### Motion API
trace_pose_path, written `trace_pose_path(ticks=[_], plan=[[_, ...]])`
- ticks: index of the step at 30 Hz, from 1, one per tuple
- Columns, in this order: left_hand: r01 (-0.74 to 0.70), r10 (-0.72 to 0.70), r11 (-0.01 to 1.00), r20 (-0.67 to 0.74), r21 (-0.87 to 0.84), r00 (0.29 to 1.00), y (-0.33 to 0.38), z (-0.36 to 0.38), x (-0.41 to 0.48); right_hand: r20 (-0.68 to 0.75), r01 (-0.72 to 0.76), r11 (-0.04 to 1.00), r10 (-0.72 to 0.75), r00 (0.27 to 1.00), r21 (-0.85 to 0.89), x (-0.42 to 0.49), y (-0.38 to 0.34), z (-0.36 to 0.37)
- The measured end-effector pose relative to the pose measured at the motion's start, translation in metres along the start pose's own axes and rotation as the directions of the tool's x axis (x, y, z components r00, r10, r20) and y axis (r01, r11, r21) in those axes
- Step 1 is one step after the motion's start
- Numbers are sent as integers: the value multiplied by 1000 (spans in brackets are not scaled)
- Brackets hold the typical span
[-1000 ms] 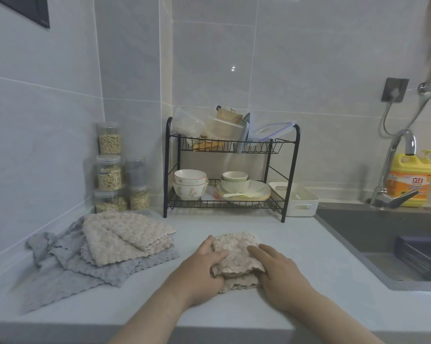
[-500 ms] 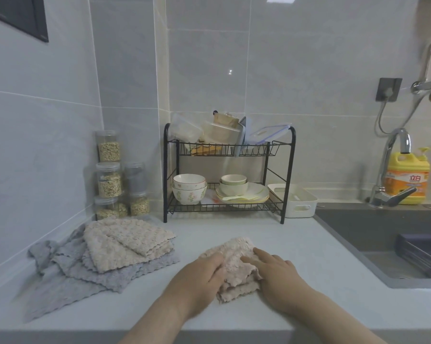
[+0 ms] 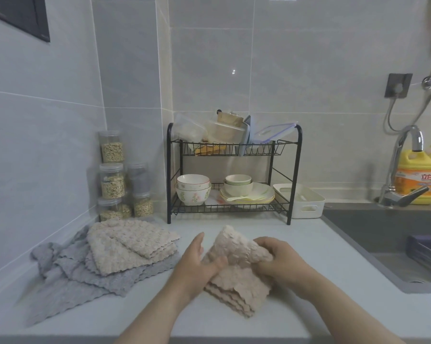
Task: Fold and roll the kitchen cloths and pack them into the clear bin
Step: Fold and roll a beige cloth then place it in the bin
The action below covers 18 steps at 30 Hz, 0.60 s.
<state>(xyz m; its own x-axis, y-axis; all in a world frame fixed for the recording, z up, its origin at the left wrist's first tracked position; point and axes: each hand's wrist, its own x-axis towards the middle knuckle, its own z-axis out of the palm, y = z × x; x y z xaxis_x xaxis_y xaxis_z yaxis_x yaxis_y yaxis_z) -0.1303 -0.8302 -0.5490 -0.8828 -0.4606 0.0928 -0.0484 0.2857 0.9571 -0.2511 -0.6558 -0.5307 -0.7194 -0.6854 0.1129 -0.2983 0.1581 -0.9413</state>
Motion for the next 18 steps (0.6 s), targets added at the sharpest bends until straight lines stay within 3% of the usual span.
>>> trace_pose_path(ticks=[3, 7, 11, 18], plan=[[34, -23, 986, 66, -165, 998, 1, -6, 5, 108, -28, 990, 14, 994, 135, 7, 7, -2], [49, -56, 960, -17, -277, 998, 4, -13, 5, 26, -31, 948, 24, 999, 316, 13, 16, 2], [50, -85, 870, -49, -491, 995, 1, -19, 10, 99, -22, 974, 0, 995, 224, 8, 11, 10], [38, -39, 956, 2, -291, 999, 3, -10, 6, 63, -69, 951, 52, 997, 302, 6, 12, 6]])
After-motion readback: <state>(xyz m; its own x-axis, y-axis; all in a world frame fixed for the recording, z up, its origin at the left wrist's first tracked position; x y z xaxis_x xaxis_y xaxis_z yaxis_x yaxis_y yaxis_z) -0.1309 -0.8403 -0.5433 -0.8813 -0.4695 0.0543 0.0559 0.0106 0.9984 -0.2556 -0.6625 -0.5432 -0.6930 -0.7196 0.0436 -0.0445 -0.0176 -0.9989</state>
